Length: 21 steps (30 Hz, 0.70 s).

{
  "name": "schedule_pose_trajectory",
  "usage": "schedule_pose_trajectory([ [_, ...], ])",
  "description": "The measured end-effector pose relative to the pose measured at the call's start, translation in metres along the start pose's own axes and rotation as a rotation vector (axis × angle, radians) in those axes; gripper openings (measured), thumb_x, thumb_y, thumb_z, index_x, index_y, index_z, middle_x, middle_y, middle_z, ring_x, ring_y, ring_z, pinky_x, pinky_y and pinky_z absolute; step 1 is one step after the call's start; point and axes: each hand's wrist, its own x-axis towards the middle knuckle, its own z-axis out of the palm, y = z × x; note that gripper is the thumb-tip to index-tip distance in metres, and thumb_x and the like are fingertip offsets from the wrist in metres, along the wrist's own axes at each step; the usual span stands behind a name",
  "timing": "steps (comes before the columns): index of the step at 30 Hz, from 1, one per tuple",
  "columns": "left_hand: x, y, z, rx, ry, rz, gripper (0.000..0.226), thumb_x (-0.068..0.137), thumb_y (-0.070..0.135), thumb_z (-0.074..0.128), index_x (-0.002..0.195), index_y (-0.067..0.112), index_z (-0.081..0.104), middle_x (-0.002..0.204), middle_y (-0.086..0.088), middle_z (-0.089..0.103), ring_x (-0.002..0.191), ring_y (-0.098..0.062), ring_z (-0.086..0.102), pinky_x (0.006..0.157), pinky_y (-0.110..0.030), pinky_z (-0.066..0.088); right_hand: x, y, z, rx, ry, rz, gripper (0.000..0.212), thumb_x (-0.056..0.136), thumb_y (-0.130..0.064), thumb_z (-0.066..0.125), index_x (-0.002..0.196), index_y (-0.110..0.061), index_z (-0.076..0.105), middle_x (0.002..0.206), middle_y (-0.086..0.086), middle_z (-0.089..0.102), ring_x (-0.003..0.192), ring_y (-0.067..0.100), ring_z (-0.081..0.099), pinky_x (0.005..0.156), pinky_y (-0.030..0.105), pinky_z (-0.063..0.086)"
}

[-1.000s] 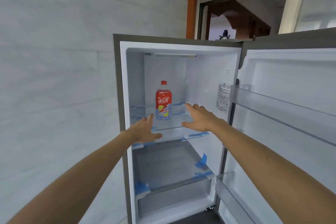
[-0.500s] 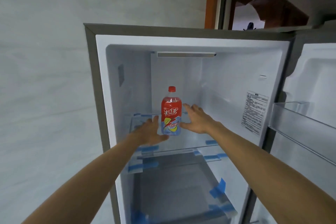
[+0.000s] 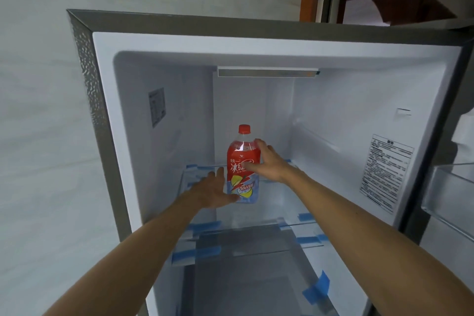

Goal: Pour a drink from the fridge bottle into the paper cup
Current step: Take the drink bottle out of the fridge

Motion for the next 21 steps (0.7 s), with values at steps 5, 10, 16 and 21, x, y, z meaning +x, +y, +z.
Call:
schedule_pose_trajectory([
  [5, 0.005, 0.000, 0.002, -0.005, -0.010, 0.012, 0.103, 0.082, 0.070, 0.061, 0.157, 0.026, 0.006, 0.162, -0.012, 0.025, 0.145, -0.033, 0.034, 0.114, -0.050, 0.036, 0.019, 0.002, 0.010, 0.210, -0.010, -0.020, 0.087, 0.079, -0.031, 0.081, 0.148, -0.023, 0.027, 0.139, 0.006, 0.053, 0.120, 0.027, 0.059, 0.096, 0.048, 0.053],
  [10, 0.007, -0.003, 0.005, -0.012, -0.004, 0.008, 0.104, 0.081, 0.068, 0.063, 0.157, 0.024, 0.007, 0.159, -0.014, 0.030, 0.140, -0.033, 0.040, 0.112, -0.049, 0.039, 0.025, 0.005, 0.012, 0.335, 0.052, -0.044, 0.079, 0.070, -0.023, 0.088, 0.135, -0.020, 0.044, 0.124, 0.001, 0.064, 0.107, 0.020, 0.065, 0.094, 0.045, 0.055],
  [16, 0.003, -0.005, 0.004, 0.012, -0.018, -0.062, 0.111, 0.084, 0.067, 0.061, 0.158, 0.018, -0.004, 0.165, -0.016, 0.013, 0.148, -0.035, 0.027, 0.116, -0.049, 0.034, 0.019, 0.001, 0.005, 0.389, 0.122, -0.048, 0.073, 0.064, -0.020, 0.091, 0.127, -0.021, 0.053, 0.120, 0.000, 0.067, 0.101, 0.019, 0.067, 0.087, 0.039, 0.057],
  [21, -0.006, 0.004, -0.002, -0.419, -0.013, -0.113, 0.094, 0.092, 0.049, 0.062, 0.159, 0.013, 0.006, 0.163, -0.011, 0.024, 0.144, -0.029, 0.035, 0.113, -0.039, 0.037, 0.005, -0.007, -0.019, 0.400, 0.142, -0.067, 0.077, 0.060, -0.023, 0.094, 0.127, -0.022, 0.055, 0.118, -0.001, 0.069, 0.100, 0.020, 0.069, 0.088, 0.044, 0.058],
])
